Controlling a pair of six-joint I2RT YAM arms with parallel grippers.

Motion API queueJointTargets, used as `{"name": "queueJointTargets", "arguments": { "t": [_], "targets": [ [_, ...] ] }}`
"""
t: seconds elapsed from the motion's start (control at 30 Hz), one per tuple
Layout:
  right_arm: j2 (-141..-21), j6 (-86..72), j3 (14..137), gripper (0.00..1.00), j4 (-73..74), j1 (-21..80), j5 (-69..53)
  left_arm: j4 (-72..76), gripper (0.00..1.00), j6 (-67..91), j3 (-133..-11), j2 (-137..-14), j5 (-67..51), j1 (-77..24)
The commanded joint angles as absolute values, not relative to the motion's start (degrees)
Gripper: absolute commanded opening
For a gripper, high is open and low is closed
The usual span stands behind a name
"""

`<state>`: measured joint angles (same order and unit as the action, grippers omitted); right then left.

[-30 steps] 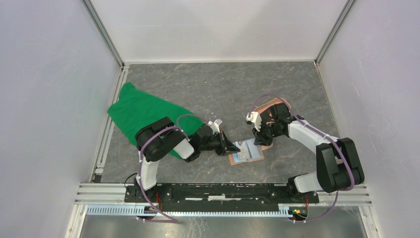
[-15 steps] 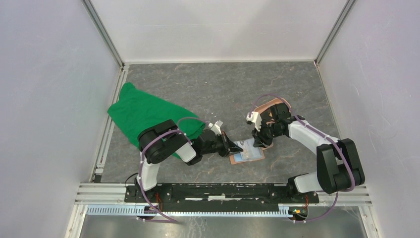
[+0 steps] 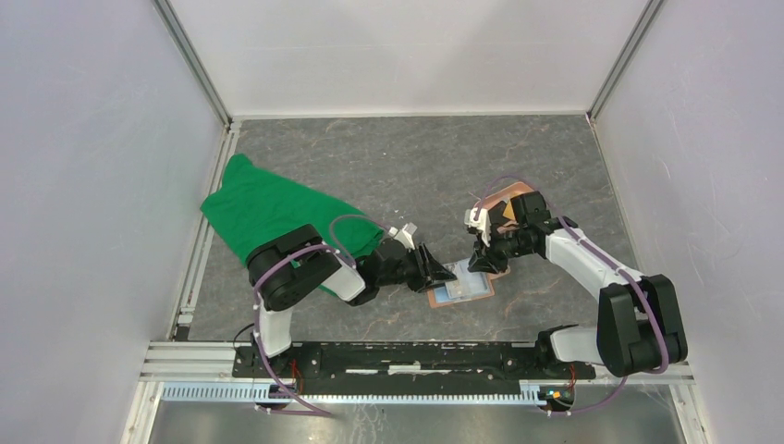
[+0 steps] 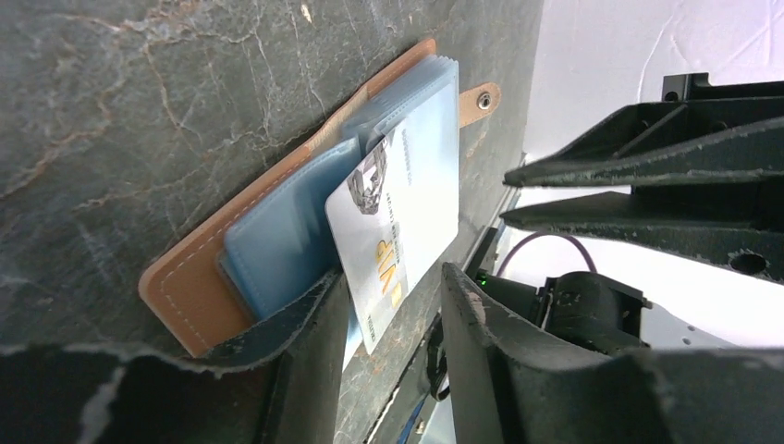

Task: Put the credit cards into the card holder
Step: Insert the credit card into the card holder.

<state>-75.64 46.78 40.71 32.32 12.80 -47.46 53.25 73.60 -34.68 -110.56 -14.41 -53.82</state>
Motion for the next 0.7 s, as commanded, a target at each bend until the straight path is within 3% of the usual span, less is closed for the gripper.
{"name": "queueJointTargets", "arguments": {
  "t": [0.0,0.17,0.67],
  "targets": [
    [-75.33,48.95,41.88,0.22,32.99,13.89,-53.19,44.63,0.50,67.06,-35.45,-106.79,-11.51,-53.94],
    [-76.93,44.33,41.87,0.17,29.75,13.91,-44.33,39.83,0.52,65.10,-36.16,-105.56,-11.32,-53.88],
    [-74.18,45.61,43.15,0.14,30.85,10.50,-33.90,36.25,0.43,63.81,-41.92,-108.38,-15.89,-53.96]
  ]
}}
